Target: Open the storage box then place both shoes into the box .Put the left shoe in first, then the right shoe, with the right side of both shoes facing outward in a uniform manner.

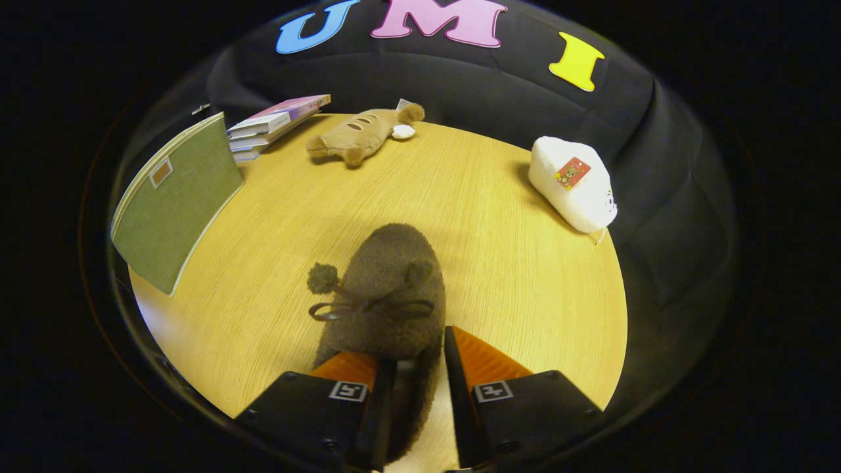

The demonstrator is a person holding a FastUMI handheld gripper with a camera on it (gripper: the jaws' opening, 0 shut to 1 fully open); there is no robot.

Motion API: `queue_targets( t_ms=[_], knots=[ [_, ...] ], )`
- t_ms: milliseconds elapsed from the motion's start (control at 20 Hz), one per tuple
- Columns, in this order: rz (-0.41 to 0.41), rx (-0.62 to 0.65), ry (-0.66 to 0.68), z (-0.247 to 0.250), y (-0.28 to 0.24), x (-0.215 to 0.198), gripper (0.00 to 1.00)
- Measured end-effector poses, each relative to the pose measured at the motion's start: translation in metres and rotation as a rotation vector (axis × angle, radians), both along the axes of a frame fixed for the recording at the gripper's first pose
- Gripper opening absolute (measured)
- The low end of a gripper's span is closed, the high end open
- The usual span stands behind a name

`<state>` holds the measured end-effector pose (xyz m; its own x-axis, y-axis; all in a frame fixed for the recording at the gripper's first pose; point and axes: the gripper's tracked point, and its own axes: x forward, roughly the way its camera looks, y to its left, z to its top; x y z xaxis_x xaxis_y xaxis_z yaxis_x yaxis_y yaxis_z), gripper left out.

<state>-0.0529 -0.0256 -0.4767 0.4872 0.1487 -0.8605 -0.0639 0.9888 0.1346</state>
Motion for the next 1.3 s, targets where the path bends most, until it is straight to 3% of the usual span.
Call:
queue_targets(
  t_ms=[50,200,400,700,1050,1300],
  knots=[
    [-0.011,-0.027,-0.003,-0.003,-0.003,0.003,0.29],
    [-0.084,-0.019,0.006,0.000,-0.005,0.004,0.07],
    [-0.171,0.020,-0.021,0.033,-0.008,0.004,0.07],
    [-0.201,0.060,-0.114,0.127,0.014,0.021,0.07],
    [-0.149,0.211,-0.176,0.242,0.107,0.070,0.07],
    [-0.116,0.307,-0.177,0.297,0.188,0.109,0.07]
  ],
)
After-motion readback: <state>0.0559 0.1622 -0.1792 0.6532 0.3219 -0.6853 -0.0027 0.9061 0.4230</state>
